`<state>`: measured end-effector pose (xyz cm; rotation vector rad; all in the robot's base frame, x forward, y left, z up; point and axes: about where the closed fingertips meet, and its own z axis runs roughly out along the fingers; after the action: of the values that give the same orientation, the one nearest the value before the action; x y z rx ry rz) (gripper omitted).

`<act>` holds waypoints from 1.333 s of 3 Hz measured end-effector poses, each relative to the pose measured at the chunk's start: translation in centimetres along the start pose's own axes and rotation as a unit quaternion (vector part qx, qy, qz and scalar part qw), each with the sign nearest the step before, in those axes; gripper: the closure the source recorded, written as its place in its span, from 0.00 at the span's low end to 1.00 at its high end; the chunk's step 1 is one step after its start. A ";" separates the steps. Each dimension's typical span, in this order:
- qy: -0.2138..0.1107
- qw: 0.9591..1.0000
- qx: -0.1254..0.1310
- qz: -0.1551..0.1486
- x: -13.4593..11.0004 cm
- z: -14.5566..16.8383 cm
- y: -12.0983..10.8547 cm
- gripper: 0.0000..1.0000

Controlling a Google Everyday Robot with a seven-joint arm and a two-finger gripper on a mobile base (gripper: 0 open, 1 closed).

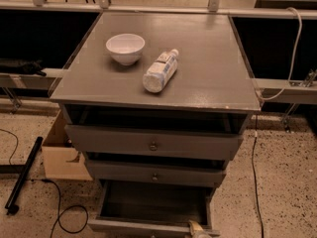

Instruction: Open bottom drawer

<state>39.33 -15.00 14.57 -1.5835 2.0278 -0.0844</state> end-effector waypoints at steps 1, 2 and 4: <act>0.003 1.000 -0.004 0.006 0.6 -0.4 1.1 1.00; 0.003 1.000 -0.004 0.006 0.4 -0.5 0.9 1.00; 0.003 1.000 -0.004 0.006 0.3 -0.5 0.7 0.85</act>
Offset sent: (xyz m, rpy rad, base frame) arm -0.3047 -0.1002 -0.0809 0.0299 0.2395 -0.2327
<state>38.45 -15.27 14.64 -1.5776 2.0448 -0.0752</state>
